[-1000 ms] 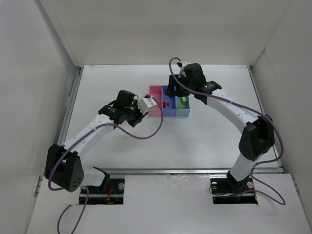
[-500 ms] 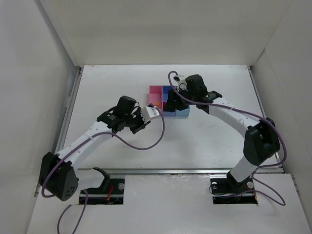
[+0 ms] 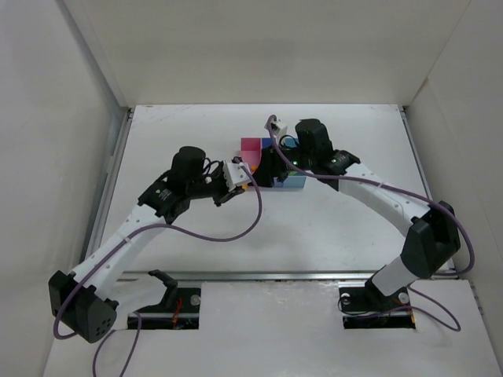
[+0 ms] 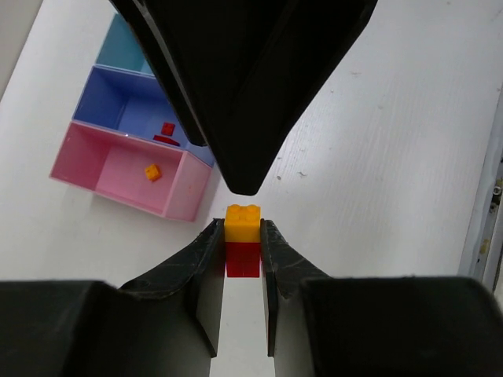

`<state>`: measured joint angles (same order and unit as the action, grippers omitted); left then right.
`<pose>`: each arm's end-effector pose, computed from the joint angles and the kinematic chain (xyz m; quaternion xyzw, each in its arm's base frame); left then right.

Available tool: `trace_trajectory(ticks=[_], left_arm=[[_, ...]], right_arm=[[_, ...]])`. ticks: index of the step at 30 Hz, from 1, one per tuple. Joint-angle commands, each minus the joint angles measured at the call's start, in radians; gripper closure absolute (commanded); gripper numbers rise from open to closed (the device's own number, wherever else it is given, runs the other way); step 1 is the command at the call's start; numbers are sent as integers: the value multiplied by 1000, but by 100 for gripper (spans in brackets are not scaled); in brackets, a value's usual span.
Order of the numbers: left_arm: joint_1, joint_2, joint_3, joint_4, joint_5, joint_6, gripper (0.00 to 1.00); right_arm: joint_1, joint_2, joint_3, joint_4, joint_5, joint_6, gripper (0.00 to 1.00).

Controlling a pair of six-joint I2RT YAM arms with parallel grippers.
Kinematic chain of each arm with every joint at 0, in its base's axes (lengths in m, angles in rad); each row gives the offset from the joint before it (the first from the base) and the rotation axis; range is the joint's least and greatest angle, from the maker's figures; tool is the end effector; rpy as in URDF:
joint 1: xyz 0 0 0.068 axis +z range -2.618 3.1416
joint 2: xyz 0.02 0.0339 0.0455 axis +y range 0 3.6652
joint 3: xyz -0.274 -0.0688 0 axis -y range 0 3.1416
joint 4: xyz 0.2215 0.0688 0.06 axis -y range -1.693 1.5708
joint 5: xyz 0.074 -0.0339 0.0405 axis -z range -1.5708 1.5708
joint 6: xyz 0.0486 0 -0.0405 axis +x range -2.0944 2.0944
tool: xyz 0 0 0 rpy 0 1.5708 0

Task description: Sort the legos into containers by color

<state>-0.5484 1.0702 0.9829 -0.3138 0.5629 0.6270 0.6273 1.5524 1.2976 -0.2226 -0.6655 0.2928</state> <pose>0.1745 -0.1370 0.3494 0.5717 0.5816 -0.2106 0.5390 0.2610 0.2263 0.3381 -0.3019 0.7679 0.4682 0.3164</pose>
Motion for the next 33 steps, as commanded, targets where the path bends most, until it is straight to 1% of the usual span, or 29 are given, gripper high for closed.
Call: trace_trajectory(ticks=[1, 4, 5, 7, 8, 9, 10, 11, 12, 13, 15, 16, 17, 20, 23, 24, 26, 27, 28, 30, 33], left_arm=[[-2, 4, 46, 7, 54, -27, 100], [-2, 34, 46, -2, 45, -27, 100], [-2, 54, 59, -37, 28, -27, 100], [-2, 112, 68, -94, -30, -27, 100], [-2, 182, 68, -125, -58, -27, 100], [-11, 218, 68, -183, -127, 8, 100], [-12, 250, 57, -200, -167, 8, 100], [-12, 302, 45, -215, -199, 25, 100], [-22, 321, 24, -228, -221, 37, 100], [-22, 330, 10, -228, -245, 55, 100], [-31, 330, -25, -200, -245, 68, 100], [-44, 330, -41, -186, -245, 77, 100], [-44, 330, -55, -170, -245, 88, 100], [-68, 356, -110, -101, -245, 97, 100], [-87, 407, -122, -91, -233, 68, 99], [-87, 419, -122, -79, -233, 59, 95], [-87, 439, -134, -39, -233, 30, 92], [-87, 453, -147, -21, -251, 16, 92], [-87, 453, -147, -2, -262, 4, 90], [-87, 479, -156, 9, -262, -7, 88], [-87, 490, -156, 19, -262, -18, 82]], right_arm=[[-3, -2, 43, 54, -48, 19, 35], [-3, -2, 43, 54, -14, 19, 35], [-3, -2, 43, 54, 1, 29, 35], [-30, -12, 34, 34, 78, 54, 35], [-43, -12, 19, 23, 110, 81, 35], [-57, -23, 19, -7, 144, 95, 35], [-86, -32, 3, -27, 221, 109, 35], [-101, -32, -9, -49, 263, 123, 35], [-115, -41, -9, -75, 306, 134, 35], [-138, -41, -9, -122, 372, 144, 35], [-150, -54, -9, -168, 455, 144, 35], [-150, -63, -9, -181, 455, 144, 35], [-150, -63, -9, -195, 505, 144, 35], [-150, -63, 12, -230, 582, 144, 35], [-150, -75, 22, -230, 583, 135, 35], [-150, -86, 22, -230, 592, 135, 35], [-150, -95, 22, -230, 601, 126, 35], [-150, -95, 22, -230, 612, 126, 35], [-150, -95, 22, -230, 612, 126, 35], [-150, -104, 22, -230, 612, 117, 35], [-159, -104, 22, -230, 612, 117, 35]])
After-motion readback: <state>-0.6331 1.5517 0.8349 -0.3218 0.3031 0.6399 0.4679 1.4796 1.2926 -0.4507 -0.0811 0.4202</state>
